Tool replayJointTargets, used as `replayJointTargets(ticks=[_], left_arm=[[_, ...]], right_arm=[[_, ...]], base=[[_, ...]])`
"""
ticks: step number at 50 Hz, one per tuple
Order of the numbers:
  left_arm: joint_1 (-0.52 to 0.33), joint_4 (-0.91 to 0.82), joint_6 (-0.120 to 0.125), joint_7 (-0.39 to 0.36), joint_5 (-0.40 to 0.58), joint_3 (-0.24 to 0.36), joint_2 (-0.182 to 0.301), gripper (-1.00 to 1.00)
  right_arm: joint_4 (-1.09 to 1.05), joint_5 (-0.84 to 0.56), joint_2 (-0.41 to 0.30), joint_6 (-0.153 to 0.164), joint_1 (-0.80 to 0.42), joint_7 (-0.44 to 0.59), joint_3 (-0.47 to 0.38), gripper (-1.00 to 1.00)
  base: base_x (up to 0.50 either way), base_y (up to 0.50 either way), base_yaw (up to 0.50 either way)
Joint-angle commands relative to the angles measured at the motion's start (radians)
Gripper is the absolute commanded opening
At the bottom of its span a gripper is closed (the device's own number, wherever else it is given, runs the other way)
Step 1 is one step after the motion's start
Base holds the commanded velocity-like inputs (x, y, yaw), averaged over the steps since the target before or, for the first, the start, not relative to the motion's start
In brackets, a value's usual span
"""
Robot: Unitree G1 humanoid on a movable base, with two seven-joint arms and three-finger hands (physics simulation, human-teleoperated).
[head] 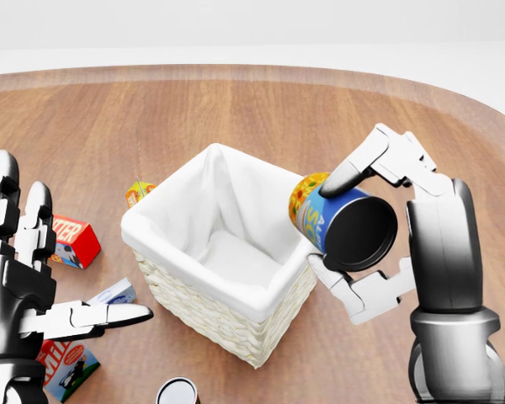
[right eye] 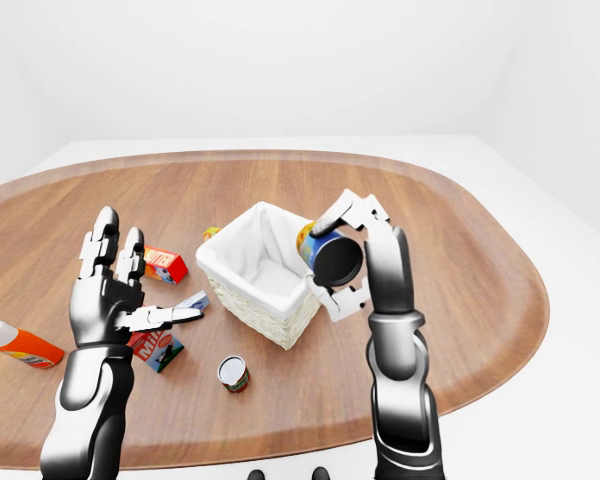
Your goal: Pick up the alphabet soup, and put it in the basket.
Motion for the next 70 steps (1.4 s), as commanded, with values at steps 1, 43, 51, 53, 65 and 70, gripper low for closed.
replayJointTargets(ticks=[1,43,51,53,65,70], left_arm=[[0.003,-0.006,0.000,0.000,0.000,-0.001,0.000,1.00],[-0.009,0.017,0.000,-0.003,-0.009,0.005,0.004,1.00],[-0.009,0.014,0.000,-0.003,-0.010,0.006,0.004,1.00],[-0.009,0.016,0.000,-0.004,-0.010,0.006,0.004,1.00],[-0.008,0.012,0.000,-0.003,-0.009,0.005,0.003,1.00],[-0.008,0.014,0.000,-0.003,-0.009,0.004,0.003,1.00]], right_arm=[[0.061,0.029,0.001,0.073,-0.146,-0.026,0.025,-1.00],[0.611,0.009,0.041,0.102,-0.535,-0.016,0.069,-1.00],[0.613,-0.008,0.050,0.102,-0.540,0.043,0.081,-1.00],[0.615,-0.013,0.052,0.102,-0.540,0.056,0.083,-1.00],[0.648,-0.058,0.063,0.102,-0.529,0.104,0.097,-1.00],[0.668,-0.079,0.058,0.102,-0.521,0.120,0.099,-1.00]], base=[[0.00,0.00,0.00],[0.00,0.00,0.00],[0.00,0.00,0.00],[0.00,0.00,0.00],[0.00,0.00,0.00],[0.00,0.00,0.00]])
